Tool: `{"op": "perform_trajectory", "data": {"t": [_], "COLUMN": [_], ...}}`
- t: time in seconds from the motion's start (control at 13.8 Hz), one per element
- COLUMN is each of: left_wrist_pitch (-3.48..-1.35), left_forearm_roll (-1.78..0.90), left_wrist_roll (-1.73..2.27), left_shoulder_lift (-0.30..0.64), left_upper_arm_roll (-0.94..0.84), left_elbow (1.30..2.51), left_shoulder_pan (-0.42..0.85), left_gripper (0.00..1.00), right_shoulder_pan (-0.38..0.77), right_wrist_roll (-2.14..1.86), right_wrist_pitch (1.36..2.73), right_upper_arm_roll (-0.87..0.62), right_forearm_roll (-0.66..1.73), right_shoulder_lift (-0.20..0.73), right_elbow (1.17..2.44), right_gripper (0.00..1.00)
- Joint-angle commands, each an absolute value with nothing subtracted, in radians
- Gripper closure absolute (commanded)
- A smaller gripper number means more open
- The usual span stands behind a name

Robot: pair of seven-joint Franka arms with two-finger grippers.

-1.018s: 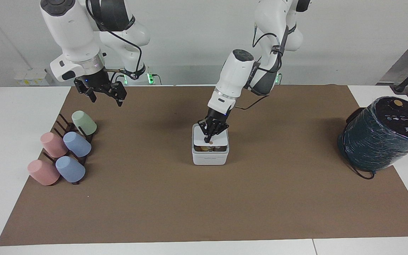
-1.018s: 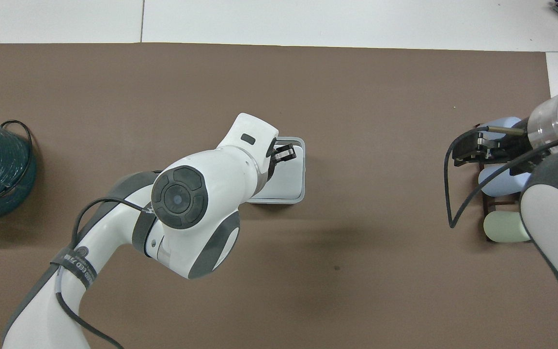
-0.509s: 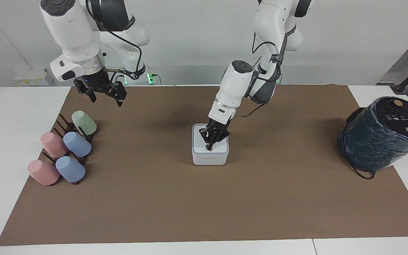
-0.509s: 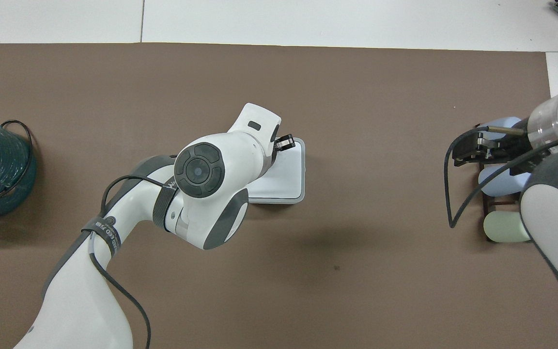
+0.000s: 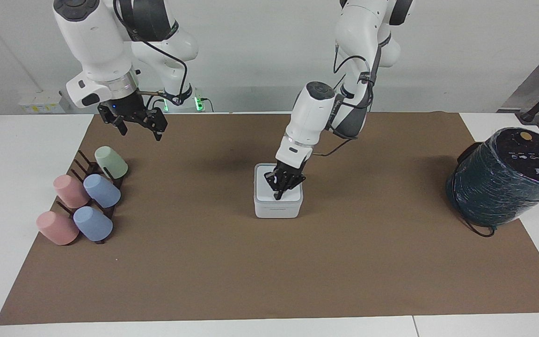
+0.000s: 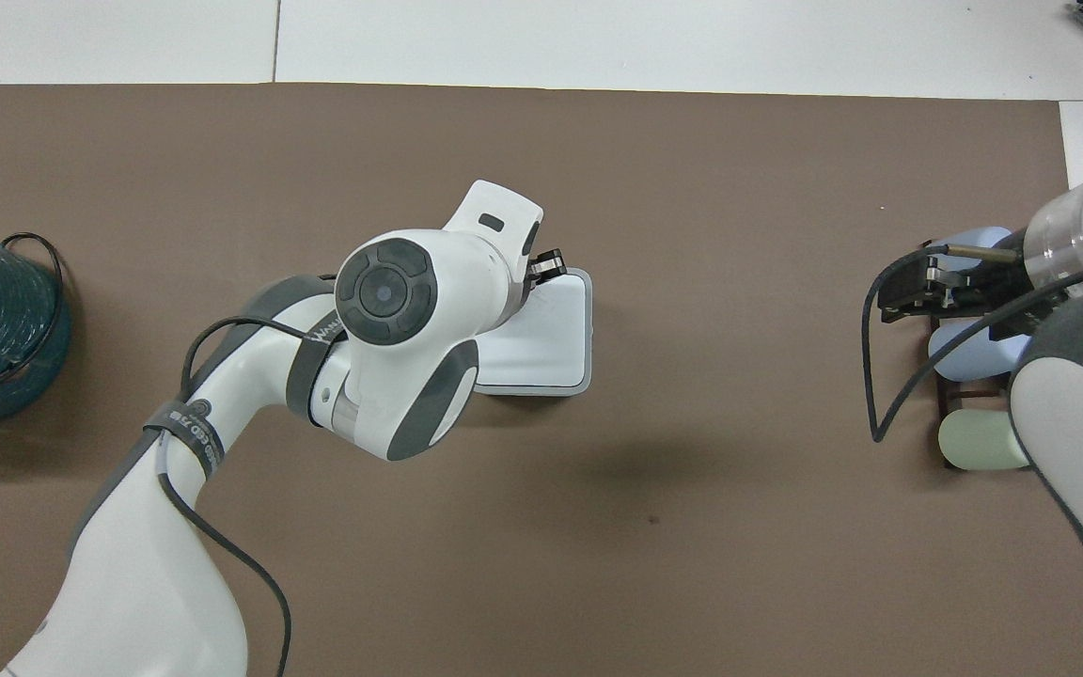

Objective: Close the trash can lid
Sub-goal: 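Press the lid flat onto the bin with the left gripper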

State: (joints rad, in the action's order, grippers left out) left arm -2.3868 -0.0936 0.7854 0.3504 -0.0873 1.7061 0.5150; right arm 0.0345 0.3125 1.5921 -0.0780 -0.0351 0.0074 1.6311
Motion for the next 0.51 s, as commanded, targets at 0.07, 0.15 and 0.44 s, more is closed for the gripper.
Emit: {"op": "perform_trajectory", "data": {"t": [0.07, 0.15, 0.44], "left_wrist_pitch": [-2.284, -2.278, -2.169], "left_forearm_roll": [-0.080, -0.080, -0.081], "left_wrist_roll": [0.765, 0.765, 0.756], "left_shoulder_lift": [0.373, 0.370, 0.365], "left_upper_arm_roll": [-0.091, -0.087, -0.097], "left_elbow": [1.615, 1.612, 1.537], "left_shoulder_pan": [0.483, 0.476, 0.402], "left_gripper": [0.90, 0.78, 0.57], "right_shoulder_pan": [0.023, 0.023, 0.023], "right_wrist_roll": [0.293, 0.291, 0.291], "right_wrist_pitch": [1.603, 1.603, 1.603], "right_upper_arm_roll": [-0.083, -0.083, -0.083], "right_forearm_roll": [-0.037, -0.037, -0.037], "right_shoulder_lift": [-0.015, -0.017, -0.015], "right_elbow": [1.658, 1.658, 1.658], "right_gripper": [0.00, 0.00, 0.00]}}
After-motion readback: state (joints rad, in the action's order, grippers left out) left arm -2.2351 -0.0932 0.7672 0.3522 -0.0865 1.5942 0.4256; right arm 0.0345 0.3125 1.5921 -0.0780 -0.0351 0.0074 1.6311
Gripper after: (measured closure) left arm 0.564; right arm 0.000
